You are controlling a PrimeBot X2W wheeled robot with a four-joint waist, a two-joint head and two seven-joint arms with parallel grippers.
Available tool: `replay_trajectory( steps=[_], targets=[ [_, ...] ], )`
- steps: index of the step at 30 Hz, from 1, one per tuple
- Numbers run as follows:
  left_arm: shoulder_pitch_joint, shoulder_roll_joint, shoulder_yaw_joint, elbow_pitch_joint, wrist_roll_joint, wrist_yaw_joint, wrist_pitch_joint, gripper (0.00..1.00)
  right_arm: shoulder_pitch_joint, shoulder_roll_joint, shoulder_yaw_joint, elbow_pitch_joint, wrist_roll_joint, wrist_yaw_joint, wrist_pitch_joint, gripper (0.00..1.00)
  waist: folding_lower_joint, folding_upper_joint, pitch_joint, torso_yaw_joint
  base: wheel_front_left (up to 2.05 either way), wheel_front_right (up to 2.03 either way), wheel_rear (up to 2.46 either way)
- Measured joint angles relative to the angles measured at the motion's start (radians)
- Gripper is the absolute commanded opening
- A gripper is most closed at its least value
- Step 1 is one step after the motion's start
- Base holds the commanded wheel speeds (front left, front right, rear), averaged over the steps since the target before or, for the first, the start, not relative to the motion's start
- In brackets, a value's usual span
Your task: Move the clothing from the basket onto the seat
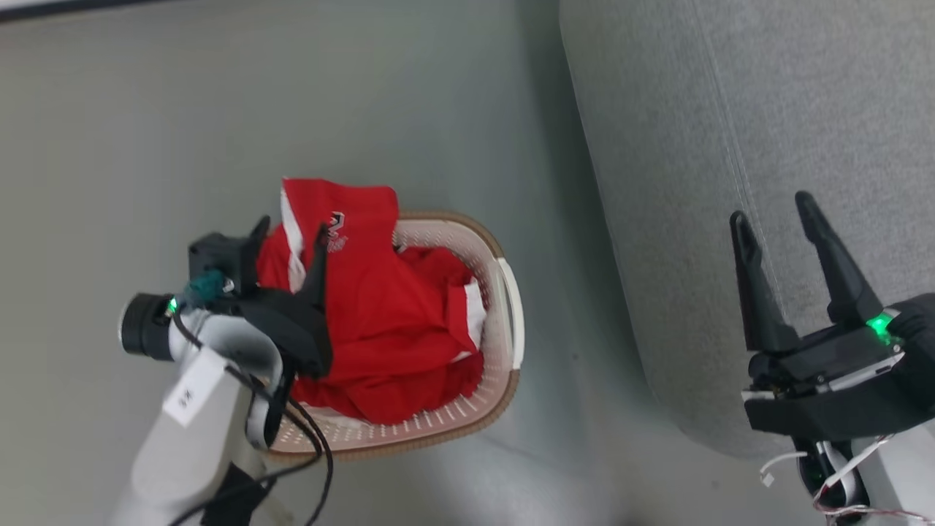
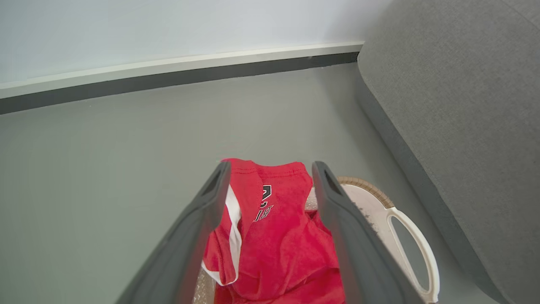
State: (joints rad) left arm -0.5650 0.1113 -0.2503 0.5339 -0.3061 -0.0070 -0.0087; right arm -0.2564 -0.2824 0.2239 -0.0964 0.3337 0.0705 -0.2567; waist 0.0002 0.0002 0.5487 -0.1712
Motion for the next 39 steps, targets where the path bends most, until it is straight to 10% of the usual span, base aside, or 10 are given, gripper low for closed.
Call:
replay_trajectory(
  steps=[39],
  targets=[
    [-0.291, 0.086, 0.054, 0.320, 0.016, 0.044, 0.051, 1.00, -0.035, 0.086, -0.033, -0.007, -0.009, 0.036, 0.000, 1.00, -0.0001, -0.0001, 0.230, -0.127, 0.00, 0.00, 0.00]
  ],
)
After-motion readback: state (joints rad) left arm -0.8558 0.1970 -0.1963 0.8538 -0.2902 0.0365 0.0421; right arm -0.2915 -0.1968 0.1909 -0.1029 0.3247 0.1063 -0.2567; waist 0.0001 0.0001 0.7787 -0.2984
